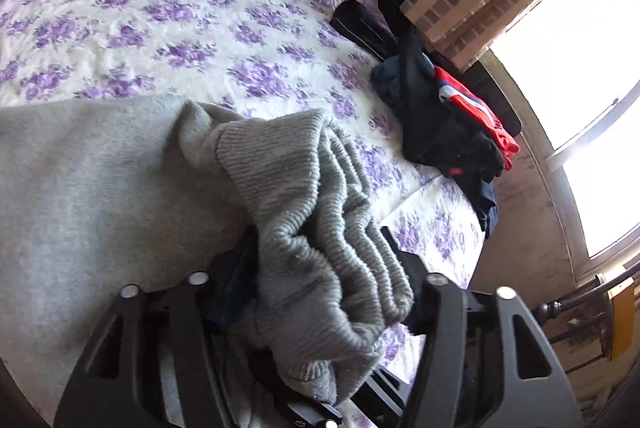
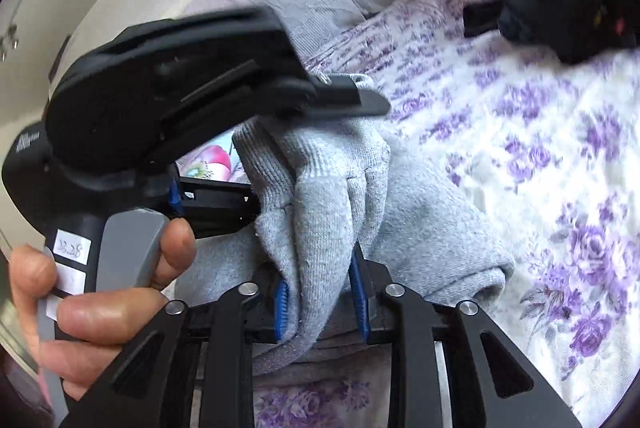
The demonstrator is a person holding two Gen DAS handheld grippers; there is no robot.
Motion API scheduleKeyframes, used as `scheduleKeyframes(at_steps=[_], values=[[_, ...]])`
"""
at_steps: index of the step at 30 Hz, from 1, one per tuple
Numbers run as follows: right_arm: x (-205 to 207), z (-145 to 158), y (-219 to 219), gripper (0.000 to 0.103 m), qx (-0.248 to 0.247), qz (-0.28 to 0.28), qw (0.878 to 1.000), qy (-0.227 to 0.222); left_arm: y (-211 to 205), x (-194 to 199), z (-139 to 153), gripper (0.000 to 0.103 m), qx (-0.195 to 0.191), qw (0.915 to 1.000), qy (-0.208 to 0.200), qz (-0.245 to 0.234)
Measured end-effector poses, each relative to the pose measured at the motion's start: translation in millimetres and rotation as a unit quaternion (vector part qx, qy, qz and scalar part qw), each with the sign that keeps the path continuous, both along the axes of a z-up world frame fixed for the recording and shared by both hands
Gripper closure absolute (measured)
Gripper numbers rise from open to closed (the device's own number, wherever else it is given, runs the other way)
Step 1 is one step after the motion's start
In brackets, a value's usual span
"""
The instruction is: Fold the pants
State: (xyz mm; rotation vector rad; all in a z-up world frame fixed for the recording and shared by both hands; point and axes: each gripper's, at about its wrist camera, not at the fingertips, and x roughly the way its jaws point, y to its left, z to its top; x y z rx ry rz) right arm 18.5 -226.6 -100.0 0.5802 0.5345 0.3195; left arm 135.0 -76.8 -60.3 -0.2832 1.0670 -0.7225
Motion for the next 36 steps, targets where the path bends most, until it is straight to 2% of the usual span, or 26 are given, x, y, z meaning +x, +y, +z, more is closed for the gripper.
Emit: scheduleKeyframes(at_steps=[2, 3, 5, 6, 8, 9, 12, 14, 17, 19, 21, 23, 25, 27, 29, 30, 32, 33, 34, 36], values=[[0.6, -0.8, -4.9, 0.061, 0.013, 0.014, 1.000, 0.000, 2.5, -0.9, 7.6, 0.030, -0.013, 0.9999, 0.004, -0.009], [1.2, 0.0, -6.5, 0.058, 0.014, 0.019, 1.000, 0.001, 3.5, -0.8, 11.9, 0.030, -0.018, 0.9998, 0.002, -0.009], [1.1, 4.0, -11.5, 0.049, 0.017, 0.036, 0.999, 0.002, 14.3, -6.7, 27.8, 0.029, -0.028, 0.9993, -0.022, -0.009], [-1.1, 7.3, -14.8, 0.047, 0.016, 0.037, 0.999, 0.002, 23.4, -10.4, 37.1, 0.028, -0.027, 0.9988, -0.041, -0.002], [-7.3, 14.5, -22.3, 0.035, 0.011, 0.019, 1.000, -0.004, 43.8, -20.2, 53.2, 0.022, -0.018, 0.9963, -0.080, 0.025], [-12.1, 18.3, -26.9, 0.033, 0.010, 0.002, 1.000, -0.010, 55.3, -24.3, 57.9, 0.018, -0.015, 0.9946, -0.094, 0.041], [-17.2, 22.0, -33.6, 0.028, 0.010, -0.022, 0.999, -0.024, 87.5, -32.8, 59.3, 0.017, -0.007, 0.9907, -0.110, 0.079], [2.9, 22.5, -38.8, 0.028, -0.002, -0.019, 1.000, -0.010, 108.9, -39.7, 51.1, 0.017, -0.009, 0.9897, -0.104, 0.099], [37.4, 19.6, -38.4, 0.028, 0.011, 0.006, 1.000, 0.018, 127.5, -53.9, 41.5, 0.017, -0.002, 0.9885, -0.103, 0.110], [48.5, 21.3, -35.7, 0.028, 0.006, 0.019, 0.999, 0.026, 122.9, -64.6, 35.6, 0.017, 0.029, 0.9858, -0.122, 0.112], [49.6, 25.5, -31.7, 0.031, -0.012, 0.018, 1.000, 0.019, 110.3, -80.3, 27.5, 0.017, 0.063, 0.9842, -0.143, 0.083], [37.8, 34.9, -28.7, 0.060, -0.039, 0.010, 0.999, 0.003, 95.3, -94.3, 17.3, 0.017, 0.087, 0.9828, -0.156, 0.049], [32.4, 35.3, -37.6, 0.069, -0.023, 0.021, 1.000, 0.000, 82.7, -101.3, 7.9, 0.017, 0.094, 0.9827, -0.158, 0.022], [31.4, 23.4, -53.4, 0.070, 0.014, 0.024, 1.000, 0.010, 74.8, -106.0, 0.0, 0.017, 0.097, 0.9821, -0.162, 0.009], [34.9, -1.5, -73.2, 0.069, 0.064, 0.023, 0.997, 0.035, 69.9, -107.0, -6.6, 0.017, 0.102, 0.9813, -0.164, 0.003], [38.0, -16.8, -83.2, 0.068, 0.099, 0.026, 0.993, 0.052, 68.8, -106.9, -9.7, 0.017, 0.098, 0.9821, -0.161, 0.001], [42.7, -43.2, -102.3, 0.065, 0.196, 0.045, 0.976, 0.078, 66.3, -108.0, -14.6, 0.017, 0.093, 0.9825, -0.161, -0.004], [44.5, -43.7, -105.9, 0.065, 0.210, 0.055, 0.972, 0.086, 64.6, -109.1, -15.1, 0.017, 0.097, 0.9814, -0.165, -0.006], [44.4, -38.0, -106.6, 0.063, 0.198, 0.059, 0.974, 0.088, 63.4, -110.5, -14.9, 0.017, 0.101, 0.9801, -0.171, -0.006], [36.8, -17.3, -104.3, 0.058, 0.143, 0.050, 0.986, 0.071, 63.6, -111.0, -14.7, 0.014, 0.097, 0.9803, -0.172, -0.005]])
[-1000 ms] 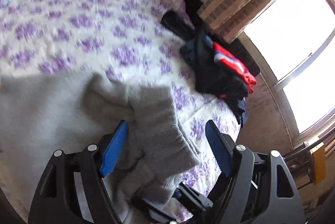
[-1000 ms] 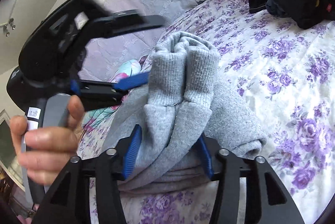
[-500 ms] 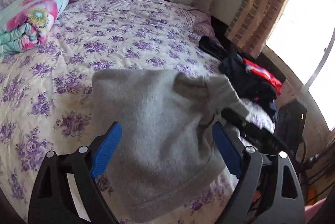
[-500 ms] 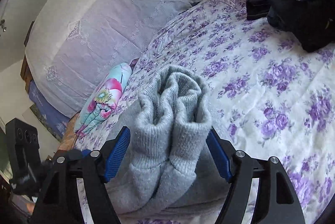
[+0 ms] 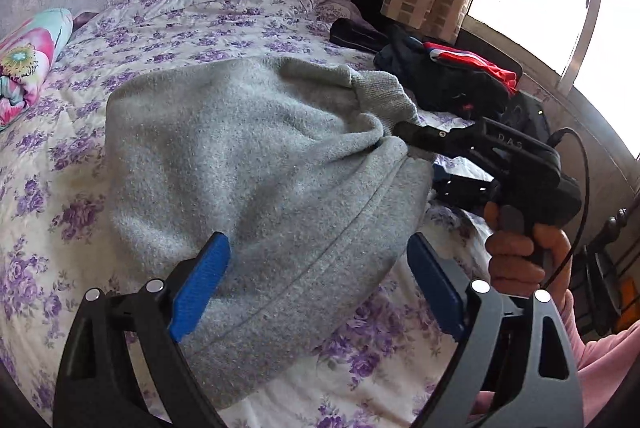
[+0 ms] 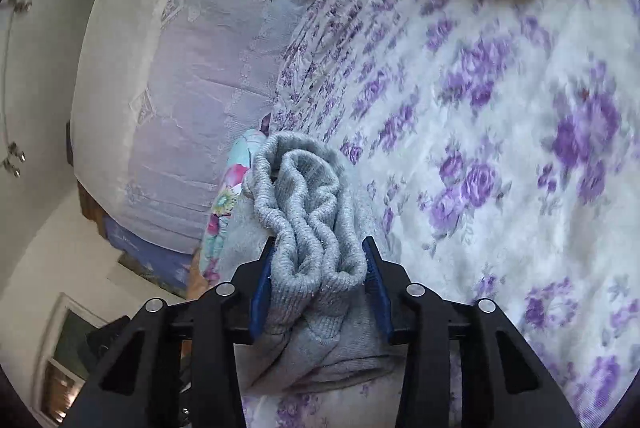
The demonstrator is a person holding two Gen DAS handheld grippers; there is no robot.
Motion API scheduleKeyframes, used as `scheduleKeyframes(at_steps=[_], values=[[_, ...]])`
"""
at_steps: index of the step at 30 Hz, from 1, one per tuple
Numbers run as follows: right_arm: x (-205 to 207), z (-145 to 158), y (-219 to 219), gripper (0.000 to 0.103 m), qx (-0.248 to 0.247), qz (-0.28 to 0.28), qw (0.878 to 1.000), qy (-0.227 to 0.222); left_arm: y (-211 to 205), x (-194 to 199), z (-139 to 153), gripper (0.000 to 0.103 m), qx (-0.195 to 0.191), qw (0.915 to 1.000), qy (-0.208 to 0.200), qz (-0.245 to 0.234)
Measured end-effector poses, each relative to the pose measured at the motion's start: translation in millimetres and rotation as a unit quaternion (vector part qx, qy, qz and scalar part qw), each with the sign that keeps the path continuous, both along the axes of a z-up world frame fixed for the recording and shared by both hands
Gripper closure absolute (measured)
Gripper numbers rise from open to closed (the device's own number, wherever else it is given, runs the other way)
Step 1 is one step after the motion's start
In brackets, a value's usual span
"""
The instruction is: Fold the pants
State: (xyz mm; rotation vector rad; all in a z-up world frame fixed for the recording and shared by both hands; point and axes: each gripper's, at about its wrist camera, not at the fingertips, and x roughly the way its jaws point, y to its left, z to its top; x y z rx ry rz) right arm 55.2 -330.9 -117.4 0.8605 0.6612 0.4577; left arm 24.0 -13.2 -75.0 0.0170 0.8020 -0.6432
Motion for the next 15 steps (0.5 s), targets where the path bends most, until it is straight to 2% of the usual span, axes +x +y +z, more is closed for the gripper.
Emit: scheduleKeyframes(at_steps=[2, 4, 6, 8, 10, 11, 13, 15], values=[[-14.6, 30.1, 3.0, 0.057, -0.074, -0.028, 0.996, -0.041, 3.0, -1.8, -0.6, 0.014, -0.008, 0.9999, -0.001, 0.008], [-23.5, 59.7, 7.3, 0.057, -0.120, -0.040, 0.988, -0.086, 6.0, -3.6, 1.4, 0.014, -0.022, 0.9997, -0.002, 0.012], [-21.2, 80.7, 16.8, 0.057, -0.140, -0.012, 0.983, -0.120, 8.0, -9.1, 9.8, 0.014, -0.060, 0.9982, -0.004, -0.005], [-7.6, 96.4, 34.2, 0.057, -0.148, 0.051, 0.978, -0.139, 5.6, -16.1, 17.7, 0.014, -0.093, 0.9949, -0.011, -0.037], [15.0, 97.9, 53.1, 0.060, -0.147, 0.118, 0.974, -0.125, -1.9, -20.7, 17.7, 0.014, -0.111, 0.9914, -0.010, -0.069], [26.7, 93.2, 59.5, 0.060, -0.157, 0.125, 0.974, -0.108, -7.9, -21.1, 13.4, 0.014, -0.109, 0.9912, -0.003, -0.074], [53.5, 73.8, 62.1, 0.065, -0.199, 0.102, 0.973, -0.053, -18.0, -20.5, 0.7, 0.014, -0.099, 0.9921, 0.008, -0.076], [71.4, 48.9, 49.2, 0.080, -0.197, 0.077, 0.977, -0.012, -24.5, -24.2, -8.4, 0.014, -0.086, 0.9934, -0.002, -0.075]])
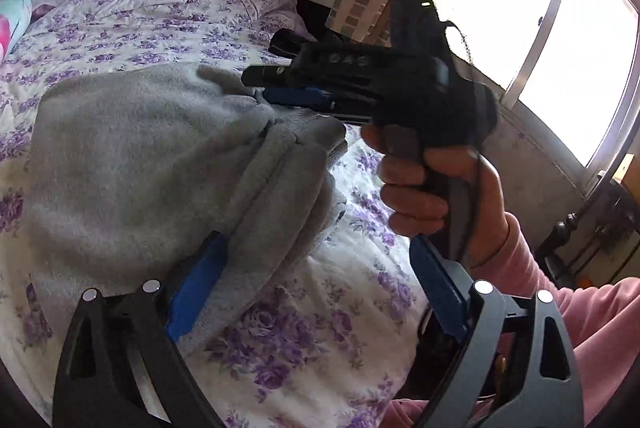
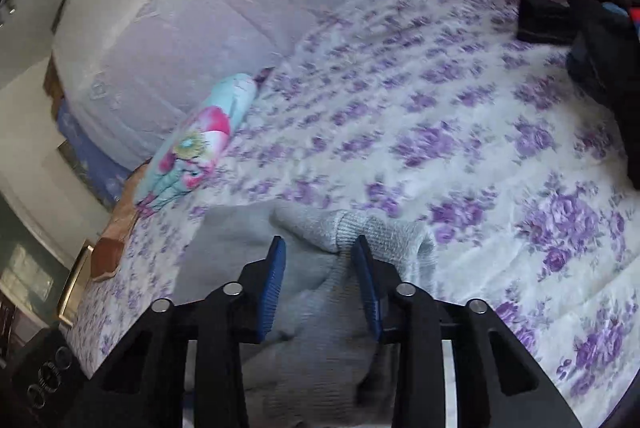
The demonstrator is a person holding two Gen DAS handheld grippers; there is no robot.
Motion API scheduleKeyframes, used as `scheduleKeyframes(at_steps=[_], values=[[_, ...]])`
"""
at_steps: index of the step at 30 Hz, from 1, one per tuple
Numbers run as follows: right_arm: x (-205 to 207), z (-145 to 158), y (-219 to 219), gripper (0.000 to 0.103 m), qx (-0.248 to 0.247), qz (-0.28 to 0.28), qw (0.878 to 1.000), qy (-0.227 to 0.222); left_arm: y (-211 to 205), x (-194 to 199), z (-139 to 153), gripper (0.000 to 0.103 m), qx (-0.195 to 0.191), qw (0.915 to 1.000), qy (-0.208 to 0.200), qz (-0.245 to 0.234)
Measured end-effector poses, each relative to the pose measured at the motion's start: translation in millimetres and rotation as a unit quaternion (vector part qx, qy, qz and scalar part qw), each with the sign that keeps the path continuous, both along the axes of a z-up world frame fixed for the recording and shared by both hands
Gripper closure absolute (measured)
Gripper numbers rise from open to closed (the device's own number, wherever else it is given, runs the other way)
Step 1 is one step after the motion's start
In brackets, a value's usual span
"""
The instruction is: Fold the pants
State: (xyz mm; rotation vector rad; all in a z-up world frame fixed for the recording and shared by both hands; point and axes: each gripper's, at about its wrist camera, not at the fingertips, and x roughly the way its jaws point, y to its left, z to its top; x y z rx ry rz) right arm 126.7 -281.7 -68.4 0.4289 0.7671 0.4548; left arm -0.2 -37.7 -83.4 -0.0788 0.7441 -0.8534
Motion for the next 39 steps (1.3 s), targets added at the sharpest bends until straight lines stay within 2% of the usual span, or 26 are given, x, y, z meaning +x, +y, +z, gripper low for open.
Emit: scheduleKeyframes(at_steps=[1, 3, 4, 6, 7, 8, 11, 13, 16, 18, 19, 21, 24, 25, 28, 34, 39], values=[[4.4, -10.3, -9.5, 0.094, 0.016, -0.014, 1.000, 0.011, -2.1, -4.4, 0.0, 0.014, 0.005, 0.9999, -0.010, -0.001], [2.6, -18.2, -22.3, 0.094, 0.054, -0.023, 0.998, 0.022, -6.7, -13.1, 3.5, 0.013, 0.022, 0.9993, -0.028, -0.007], [-3.2, -15.5, -24.1, 0.092, 0.058, -0.027, 0.998, 0.020, -6.6, -16.6, 5.6, 0.013, 0.029, 0.9989, -0.034, -0.011], [-21.6, 0.6, -17.8, 0.079, 0.030, -0.028, 0.999, -0.006, 5.4, -23.5, 14.4, 0.013, 0.028, 0.9986, -0.042, -0.017], [-35.3, 13.7, -9.6, 0.061, 0.005, -0.022, 0.999, -0.031, 14.4, -25.9, 17.9, 0.013, 0.025, 0.9985, -0.045, -0.016], [-49.4, 26.1, -0.4, 0.058, -0.017, -0.012, 0.998, -0.059, 28.4, -28.2, 23.5, 0.013, 0.022, 0.9983, -0.053, -0.007], [-91.9, 54.4, 32.9, 0.058, -0.062, 0.058, 0.988, -0.131, 76.1, -26.8, 34.6, 0.011, 0.014, 0.9965, -0.065, 0.050], [-115.8, 61.4, 60.9, 0.058, -0.081, 0.116, 0.978, -0.156, 104.6, -21.6, 35.3, 0.011, 0.008, 0.9941, -0.055, 0.093], [-133.9, 50.3, 97.8, 0.060, -0.118, 0.177, 0.963, -0.164, 136.4, -11.3, 28.3, 0.011, -0.008, 0.9891, -0.020, 0.145], [-134.9, 28.4, 110.2, 0.060, -0.164, 0.181, 0.960, -0.136, 149.2, -9.5, 23.4, 0.011, -0.014, 0.9856, -0.006, 0.168], [-131.9, 10.6, 109.7, 0.060, -0.190, 0.178, 0.960, -0.105, 153.8, -11.3, 22.4, 0.011, -0.013, 0.9843, -0.004, 0.176], [-137.6, -2.2, 98.4, 0.060, -0.181, 0.183, 0.961, -0.100, 160.7, -12.9, 18.4, 0.011, -0.007, 0.9821, -0.001, 0.188], [-155.7, 12.2, 87.1, 0.052, -0.171, 0.178, 0.962, -0.113, 168.3, -8.1, 10.9, 0.011, 0.006, 0.9788, 0.020, 0.204], [-161.3, 19.2, 84.4, 0.046, -0.160, 0.174, 0.963, -0.126, 169.0, -3.3, 8.2, 0.011, 0.006, 0.9780, 0.031, 0.206], [-170.9, 26.2, 84.8, 0.044, -0.140, 0.178, 0.964, -0.140, 167.4, 8.0, 2.3, 0.011, 0.010, 0.9735, 0.058, 0.221], [-169.3, 18.2, 112.9, 0.044, -0.192, 0.196, 0.949, -0.152, 143.4, 26.8, 0.3, 0.011, 0.063, 0.9641, 0.077, 0.246], [-149.8, 30.8, 125.2, 0.042, -0.190, 0.186, 0.948, -0.177, 133.4, 36.6, -4.7, 0.011, 0.080, 0.9579, 0.093, 0.259]])
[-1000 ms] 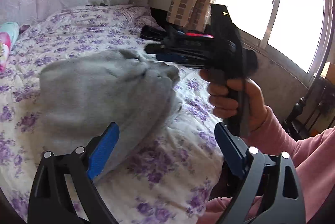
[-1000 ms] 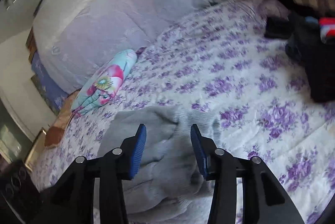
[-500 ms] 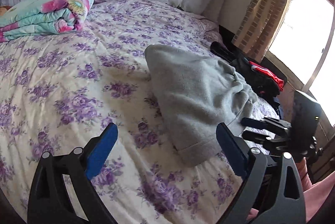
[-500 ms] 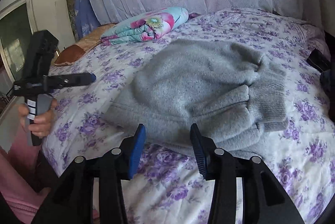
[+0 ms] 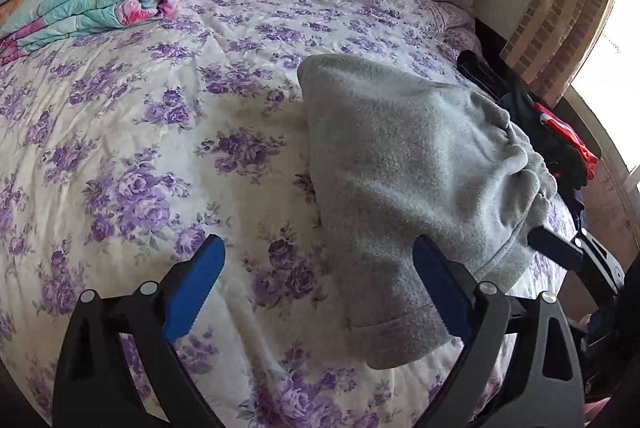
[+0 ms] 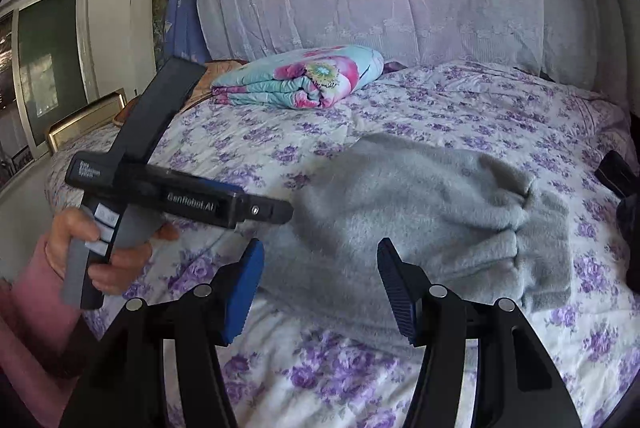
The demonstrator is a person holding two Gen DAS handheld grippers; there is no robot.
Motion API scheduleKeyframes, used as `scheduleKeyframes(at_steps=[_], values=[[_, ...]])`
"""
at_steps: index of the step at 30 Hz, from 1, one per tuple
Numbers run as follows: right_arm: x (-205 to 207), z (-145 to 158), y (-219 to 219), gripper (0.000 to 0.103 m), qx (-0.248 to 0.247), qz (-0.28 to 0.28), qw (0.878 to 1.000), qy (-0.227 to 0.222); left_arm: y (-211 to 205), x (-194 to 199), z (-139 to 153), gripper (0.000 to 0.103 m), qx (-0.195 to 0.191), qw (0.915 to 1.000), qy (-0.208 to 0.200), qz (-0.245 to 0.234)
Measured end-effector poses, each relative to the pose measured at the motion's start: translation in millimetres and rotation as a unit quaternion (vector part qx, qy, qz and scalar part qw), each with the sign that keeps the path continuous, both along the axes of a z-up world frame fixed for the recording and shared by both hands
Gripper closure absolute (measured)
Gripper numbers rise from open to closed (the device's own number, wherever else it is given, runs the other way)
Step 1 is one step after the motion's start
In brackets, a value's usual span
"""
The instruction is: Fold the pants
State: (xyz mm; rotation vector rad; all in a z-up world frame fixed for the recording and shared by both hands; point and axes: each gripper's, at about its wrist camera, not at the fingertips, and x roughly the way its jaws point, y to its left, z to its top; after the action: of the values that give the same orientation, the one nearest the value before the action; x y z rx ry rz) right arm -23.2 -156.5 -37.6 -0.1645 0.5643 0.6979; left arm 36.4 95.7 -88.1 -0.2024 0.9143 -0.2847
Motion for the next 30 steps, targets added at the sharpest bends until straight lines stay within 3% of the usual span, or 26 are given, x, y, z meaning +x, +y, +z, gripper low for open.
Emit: scheduleKeyframes(at_steps=[2, 4, 6, 10, 15, 19, 21, 24, 30], values=[[18.6, -12.1, -3.0, 0.033, -0.025, -0.018, 0.999, 0.038, -0.6, 0.8, -1.9, 0.011, -0.003, 1.0000, 0.006, 0.001], [24.4, -29.9, -10.6, 0.033, -0.036, -0.006, 0.997, 0.064, -0.9, -0.4, -4.1, 0.011, 0.002, 1.0000, 0.008, 0.001], [12.6, -26.4, -14.0, 0.033, -0.048, 0.003, 0.998, 0.039, 1.6, -0.4, -8.4, 0.010, 0.006, 0.9999, 0.014, 0.004], [-19.2, -1.5, -20.3, 0.033, -0.039, 0.031, 0.998, -0.029, 15.4, 3.1, -13.7, 0.010, -0.041, 0.9983, 0.042, 0.008], [-32.7, -15.9, -2.7, 0.033, -0.136, 0.050, 0.987, -0.064, 25.0, 5.4, -10.7, 0.010, -0.100, 0.9929, 0.065, 0.004], [-34.6, -31.5, 5.2, 0.033, -0.186, 0.035, 0.978, -0.083, 12.6, 5.1, -11.4, 0.010, -0.111, 0.9899, 0.087, -0.020], [-37.0, -30.2, 3.8, 0.033, -0.179, 0.033, 0.980, -0.084, 1.4, 6.1, -18.4, 0.010, -0.107, 0.9875, 0.111, -0.034], [-36.8, -27.0, -5.9, 0.032, -0.152, 0.031, 0.985, -0.071, -9.6, 6.1, -33.5, 0.010, -0.146, 0.9743, 0.160, -0.063], [-19.1, -13.9, -42.6, 0.032, -0.071, 0.021, 0.997, -0.028, -22.5, 9.4, -41.0, 0.010, -0.169, 0.9640, 0.187, -0.085]])
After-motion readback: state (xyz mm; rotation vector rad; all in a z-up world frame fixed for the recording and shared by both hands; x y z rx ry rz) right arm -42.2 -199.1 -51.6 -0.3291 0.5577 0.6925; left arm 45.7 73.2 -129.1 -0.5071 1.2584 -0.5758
